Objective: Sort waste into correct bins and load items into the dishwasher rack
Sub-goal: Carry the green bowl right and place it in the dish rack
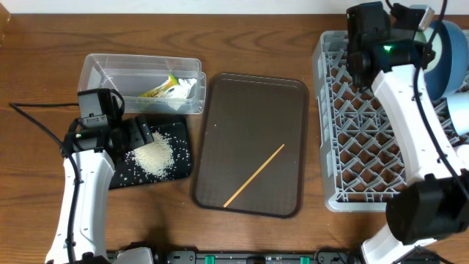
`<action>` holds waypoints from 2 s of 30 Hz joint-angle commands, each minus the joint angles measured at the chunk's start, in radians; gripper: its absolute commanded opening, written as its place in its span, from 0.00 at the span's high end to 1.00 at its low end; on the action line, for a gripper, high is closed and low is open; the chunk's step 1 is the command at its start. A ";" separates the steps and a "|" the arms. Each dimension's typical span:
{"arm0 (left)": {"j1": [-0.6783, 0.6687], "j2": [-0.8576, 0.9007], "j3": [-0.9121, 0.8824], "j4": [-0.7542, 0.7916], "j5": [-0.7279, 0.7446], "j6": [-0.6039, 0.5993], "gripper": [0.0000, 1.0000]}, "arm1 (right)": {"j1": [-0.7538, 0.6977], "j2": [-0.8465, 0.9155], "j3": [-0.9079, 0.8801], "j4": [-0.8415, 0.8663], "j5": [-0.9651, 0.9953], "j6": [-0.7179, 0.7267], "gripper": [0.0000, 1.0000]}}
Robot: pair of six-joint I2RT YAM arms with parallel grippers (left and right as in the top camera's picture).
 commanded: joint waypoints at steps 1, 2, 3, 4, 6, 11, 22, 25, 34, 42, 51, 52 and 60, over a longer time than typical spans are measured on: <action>0.004 -0.010 0.004 -0.003 -0.006 0.002 0.09 | -0.003 0.040 -0.003 -0.004 -0.003 -0.014 0.99; 0.004 -0.010 0.004 -0.003 -0.006 0.002 0.09 | -0.003 0.052 -0.005 -0.006 -0.003 -0.014 0.99; 0.004 -0.010 0.004 -0.003 -0.006 0.002 0.09 | -0.003 0.064 -0.007 -0.011 -0.003 -0.014 0.99; 0.004 -0.010 0.004 -0.003 -0.006 0.002 0.08 | -0.003 0.078 -0.007 -0.021 -0.001 -0.013 0.99; 0.004 -0.010 0.004 -0.003 -0.006 0.002 0.09 | -0.005 0.103 -0.007 -0.036 0.005 -0.014 0.99; 0.004 -0.010 0.004 -0.003 -0.006 0.002 0.09 | -0.007 0.158 -0.007 -0.049 0.000 -0.013 0.99; 0.004 -0.010 0.004 -0.003 -0.006 0.002 0.08 | -0.003 0.244 -0.008 -0.111 -0.011 0.072 0.99; 0.004 -0.010 0.004 -0.003 -0.006 0.002 0.08 | -0.001 0.248 -0.009 -0.135 -0.015 0.121 0.99; 0.004 -0.010 0.004 -0.003 -0.006 0.002 0.08 | 0.054 0.248 -0.009 -0.154 -0.073 0.122 0.99; 0.004 -0.010 0.004 -0.003 -0.006 0.002 0.09 | 0.097 0.248 -0.009 -0.230 -0.218 0.129 0.98; 0.004 -0.010 0.004 -0.003 -0.006 0.002 0.08 | 0.108 0.234 -0.008 -0.298 -0.384 0.130 0.75; 0.004 -0.010 0.004 -0.003 -0.006 0.002 0.09 | 0.108 0.227 -0.006 -0.303 -0.402 0.130 0.72; 0.004 -0.010 0.004 -0.003 -0.006 0.002 0.09 | 0.108 0.050 -0.005 -0.290 -0.536 0.136 0.40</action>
